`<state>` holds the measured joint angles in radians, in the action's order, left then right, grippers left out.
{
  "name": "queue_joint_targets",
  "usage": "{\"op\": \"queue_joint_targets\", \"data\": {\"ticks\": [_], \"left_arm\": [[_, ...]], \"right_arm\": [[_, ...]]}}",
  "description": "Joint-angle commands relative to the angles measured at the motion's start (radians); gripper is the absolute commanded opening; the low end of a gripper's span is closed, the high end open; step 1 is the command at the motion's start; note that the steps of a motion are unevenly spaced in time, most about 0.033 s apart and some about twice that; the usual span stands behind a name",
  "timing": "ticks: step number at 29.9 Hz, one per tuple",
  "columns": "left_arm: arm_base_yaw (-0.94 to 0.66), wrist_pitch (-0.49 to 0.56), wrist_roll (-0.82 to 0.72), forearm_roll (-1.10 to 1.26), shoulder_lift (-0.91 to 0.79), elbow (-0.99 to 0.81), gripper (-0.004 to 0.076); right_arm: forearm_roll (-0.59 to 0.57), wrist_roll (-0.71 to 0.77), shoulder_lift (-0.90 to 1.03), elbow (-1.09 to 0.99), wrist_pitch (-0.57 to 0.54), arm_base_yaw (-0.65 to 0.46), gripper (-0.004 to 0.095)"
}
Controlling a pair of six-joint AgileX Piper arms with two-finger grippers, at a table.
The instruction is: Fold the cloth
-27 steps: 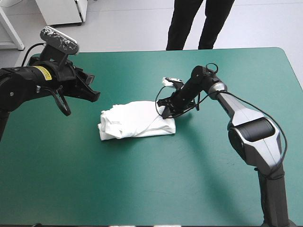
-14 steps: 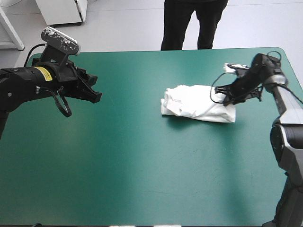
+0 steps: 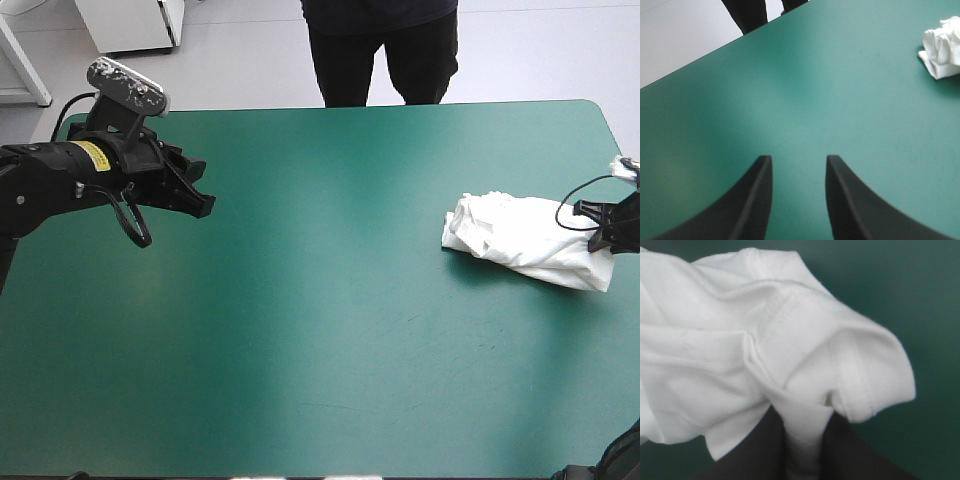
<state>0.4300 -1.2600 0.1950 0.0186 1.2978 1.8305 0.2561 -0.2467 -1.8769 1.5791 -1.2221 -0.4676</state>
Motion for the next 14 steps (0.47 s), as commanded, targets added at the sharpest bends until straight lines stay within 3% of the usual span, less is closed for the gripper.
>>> {"op": "queue_joint_targets", "data": {"ticks": [1,10,14], "left_arm": [[0.007,-0.026,-0.006,0.012,-0.035,0.023,0.0270],[0.007,-0.026,-0.006,0.012,-0.037,0.023,0.0270],[0.007,-0.026,-0.006,0.012,-0.046,0.023,0.0270]], "right_arm": [[0.008,-0.026,0.054,0.012,0.008,-0.028,-0.0016],[-0.017,-0.040,0.044,-0.052,0.054,-0.033,-0.0016],[0.008,-0.045,0.044,-0.052,0.038,-0.046,0.0030]]}}
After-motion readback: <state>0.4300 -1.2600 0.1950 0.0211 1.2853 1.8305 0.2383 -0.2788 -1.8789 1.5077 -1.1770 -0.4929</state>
